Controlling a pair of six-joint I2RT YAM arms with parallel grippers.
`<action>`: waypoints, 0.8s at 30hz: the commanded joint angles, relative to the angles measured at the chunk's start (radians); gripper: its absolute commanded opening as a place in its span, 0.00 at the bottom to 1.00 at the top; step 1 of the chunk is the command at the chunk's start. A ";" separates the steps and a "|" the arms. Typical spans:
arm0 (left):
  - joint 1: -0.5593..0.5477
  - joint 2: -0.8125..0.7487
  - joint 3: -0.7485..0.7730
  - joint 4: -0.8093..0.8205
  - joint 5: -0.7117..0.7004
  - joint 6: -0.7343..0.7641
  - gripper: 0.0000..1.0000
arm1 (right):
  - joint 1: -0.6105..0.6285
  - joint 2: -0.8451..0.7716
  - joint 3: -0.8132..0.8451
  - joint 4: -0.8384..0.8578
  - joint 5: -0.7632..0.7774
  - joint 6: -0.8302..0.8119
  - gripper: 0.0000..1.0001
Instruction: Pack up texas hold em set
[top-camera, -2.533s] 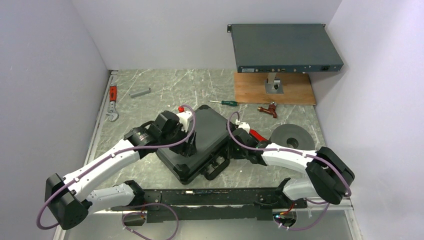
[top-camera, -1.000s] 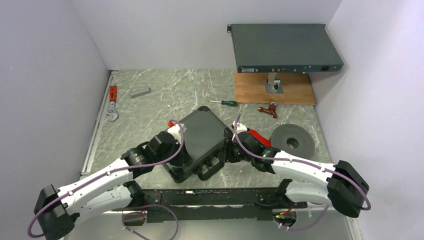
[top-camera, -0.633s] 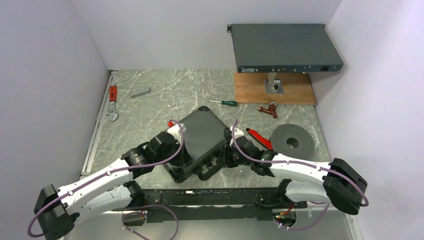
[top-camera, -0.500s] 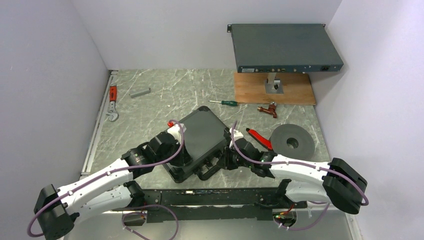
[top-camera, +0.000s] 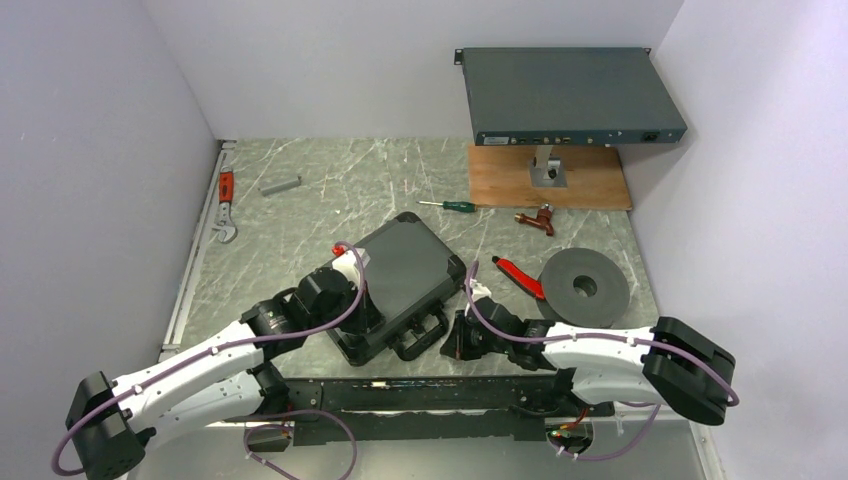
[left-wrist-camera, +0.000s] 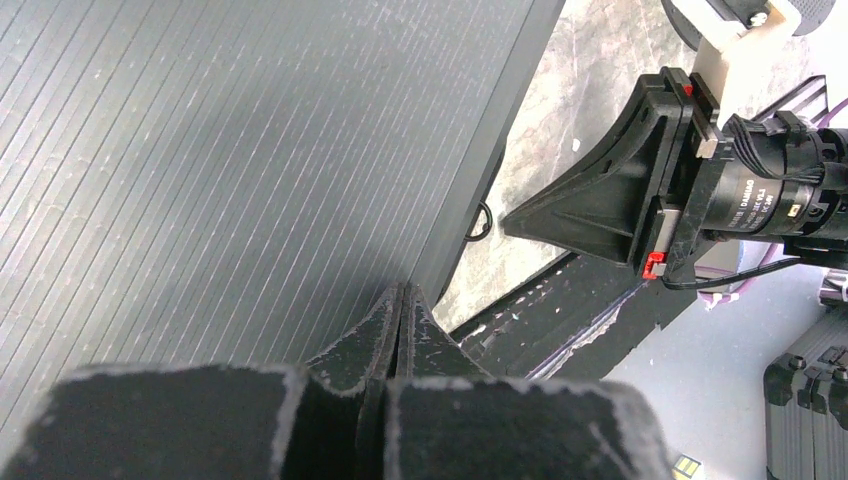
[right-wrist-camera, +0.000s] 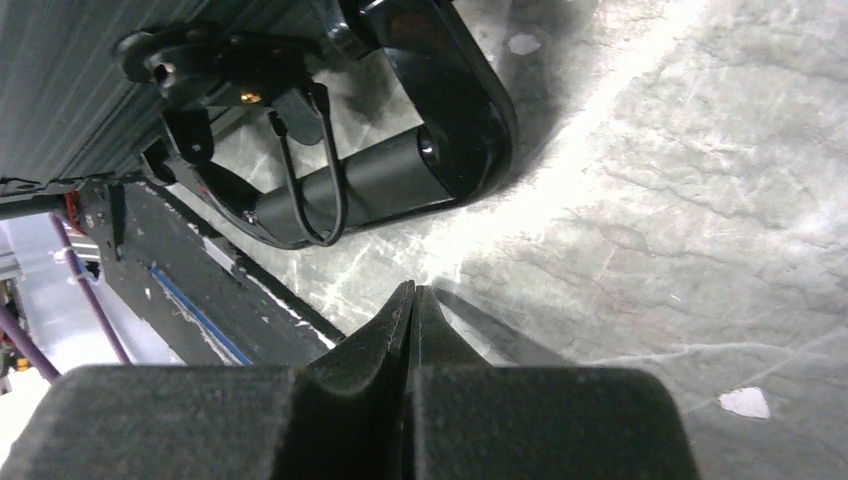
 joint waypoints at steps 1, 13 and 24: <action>-0.016 0.025 -0.071 -0.231 -0.023 0.009 0.00 | 0.017 -0.008 -0.005 0.087 0.047 0.048 0.00; -0.035 0.020 -0.070 -0.237 -0.023 0.000 0.00 | 0.028 0.124 0.023 0.183 0.032 0.061 0.00; -0.043 0.011 -0.076 -0.233 -0.023 -0.006 0.00 | 0.028 0.114 0.073 0.138 0.052 0.037 0.00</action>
